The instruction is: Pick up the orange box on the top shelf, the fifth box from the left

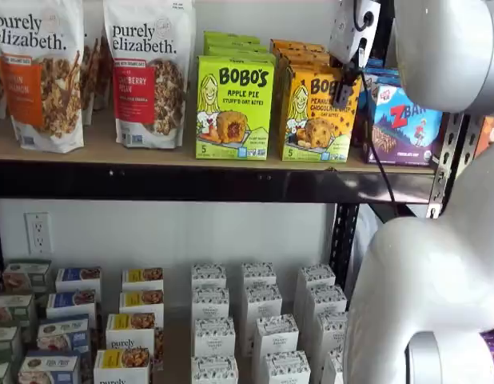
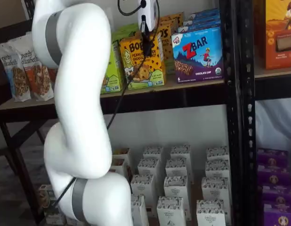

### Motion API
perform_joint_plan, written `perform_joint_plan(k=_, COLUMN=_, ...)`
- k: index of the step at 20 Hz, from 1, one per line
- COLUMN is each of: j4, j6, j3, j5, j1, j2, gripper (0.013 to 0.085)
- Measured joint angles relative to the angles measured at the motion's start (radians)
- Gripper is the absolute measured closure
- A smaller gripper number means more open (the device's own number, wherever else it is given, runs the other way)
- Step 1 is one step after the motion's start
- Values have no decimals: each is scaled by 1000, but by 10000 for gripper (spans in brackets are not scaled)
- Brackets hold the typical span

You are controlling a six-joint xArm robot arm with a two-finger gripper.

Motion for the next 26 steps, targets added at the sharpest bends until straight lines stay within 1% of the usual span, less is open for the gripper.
perform_joint_plan(k=12, j4=12, j6=0, j3=-10, j5=17, j1=-4, j2=1, gripper=570)
perform_joint_plan(k=13, j4=13, j6=-1, j3=-11, j5=18, j1=-5, j2=1, gripper=610)
perform_joint_plan(k=22, j4=10, j6=-2, j3=-43, j5=57, j1=-9, j2=14, gripper=610)
perform_joint_plan(k=26, j4=10, j6=1, j3=-44, j5=62, j1=-8, j2=3, gripper=610)
